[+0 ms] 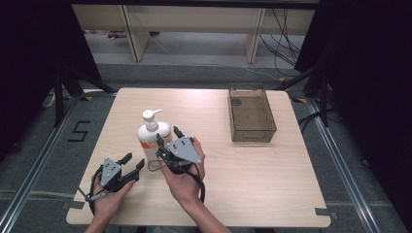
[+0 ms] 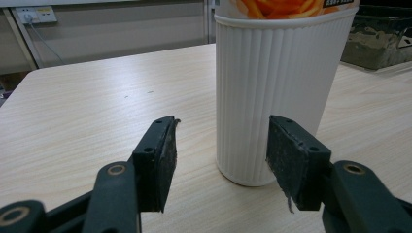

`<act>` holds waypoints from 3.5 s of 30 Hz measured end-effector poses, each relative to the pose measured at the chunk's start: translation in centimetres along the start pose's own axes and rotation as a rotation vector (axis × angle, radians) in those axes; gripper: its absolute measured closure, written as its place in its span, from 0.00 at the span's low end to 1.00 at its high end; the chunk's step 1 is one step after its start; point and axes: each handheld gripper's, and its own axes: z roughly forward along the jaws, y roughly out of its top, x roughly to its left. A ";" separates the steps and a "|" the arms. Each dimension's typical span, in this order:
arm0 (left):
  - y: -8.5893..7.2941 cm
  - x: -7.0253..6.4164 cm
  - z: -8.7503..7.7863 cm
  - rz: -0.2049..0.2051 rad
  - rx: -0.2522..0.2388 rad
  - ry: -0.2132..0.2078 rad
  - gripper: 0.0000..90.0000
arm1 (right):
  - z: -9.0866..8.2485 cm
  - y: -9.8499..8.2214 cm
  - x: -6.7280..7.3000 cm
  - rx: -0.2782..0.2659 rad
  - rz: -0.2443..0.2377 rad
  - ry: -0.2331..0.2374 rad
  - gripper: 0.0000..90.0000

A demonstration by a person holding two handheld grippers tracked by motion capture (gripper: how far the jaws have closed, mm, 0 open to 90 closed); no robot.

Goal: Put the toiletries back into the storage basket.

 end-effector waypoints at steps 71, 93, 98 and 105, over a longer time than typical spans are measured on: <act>0.0 0.1 0.0 -0.016 0.011 -0.016 0.46 | 5.7 3.2 3.7 0.029 -0.030 -0.104 0.66; 0.0 0.1 0.0 -0.013 -0.002 -0.013 0.46 | 3.0 5.9 0.4 -0.039 0.026 -0.062 0.67; 0.0 0.1 0.0 -0.016 -0.002 -0.010 0.46 | 2.2 6.5 -1.0 -0.058 0.016 -0.066 0.67; 0.0 0.0 0.0 -0.013 0.000 -0.009 0.45 | 1.1 7.2 -2.7 -0.079 0.011 -0.083 0.67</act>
